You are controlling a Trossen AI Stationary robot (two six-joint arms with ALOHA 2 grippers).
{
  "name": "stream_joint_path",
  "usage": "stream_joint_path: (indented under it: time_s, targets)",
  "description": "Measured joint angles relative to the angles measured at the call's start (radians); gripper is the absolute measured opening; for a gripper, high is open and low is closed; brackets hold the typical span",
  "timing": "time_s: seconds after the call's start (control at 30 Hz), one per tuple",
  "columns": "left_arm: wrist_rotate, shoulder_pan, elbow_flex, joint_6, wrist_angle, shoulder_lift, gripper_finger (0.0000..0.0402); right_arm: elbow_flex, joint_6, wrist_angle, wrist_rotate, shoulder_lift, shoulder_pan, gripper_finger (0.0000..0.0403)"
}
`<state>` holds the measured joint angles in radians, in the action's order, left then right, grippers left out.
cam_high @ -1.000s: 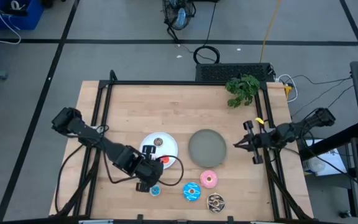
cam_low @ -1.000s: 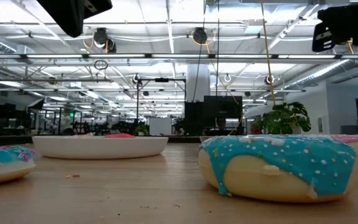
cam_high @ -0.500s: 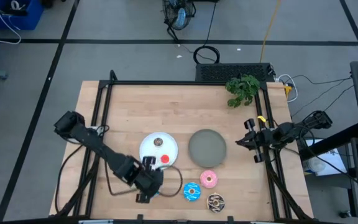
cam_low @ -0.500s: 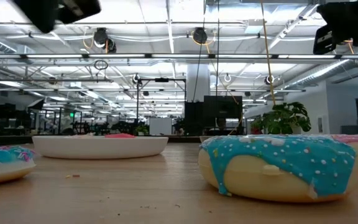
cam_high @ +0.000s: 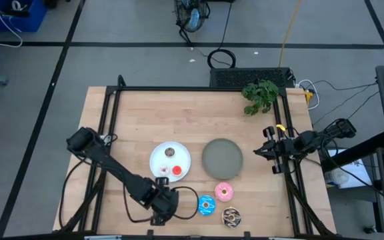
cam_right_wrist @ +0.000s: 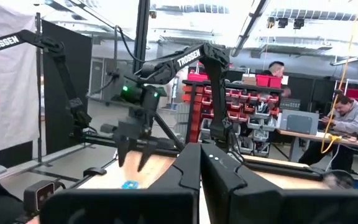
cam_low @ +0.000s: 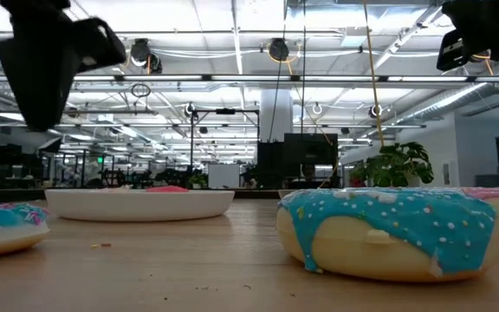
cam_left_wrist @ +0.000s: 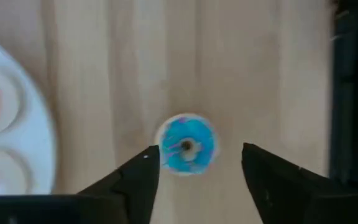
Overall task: Pick & Place donuts
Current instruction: Put the small blue donut on the white plate
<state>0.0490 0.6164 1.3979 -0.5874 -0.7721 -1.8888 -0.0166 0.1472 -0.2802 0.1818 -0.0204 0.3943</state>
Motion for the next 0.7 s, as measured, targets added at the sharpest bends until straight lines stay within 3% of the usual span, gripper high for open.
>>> stream_joint_path:
  time_s: [0.2,0.7]
  targets:
    - [-0.005,-0.021,0.0,0.006,-0.025,-0.03,0.0245,0.001,0.027,-0.005,0.0,0.0,0.0,0.0]
    - [-0.019,-0.03,0.0,0.045,-0.034,-0.085,0.0197,0.002,0.049,-0.007,0.0,-0.001,0.0,0.0]
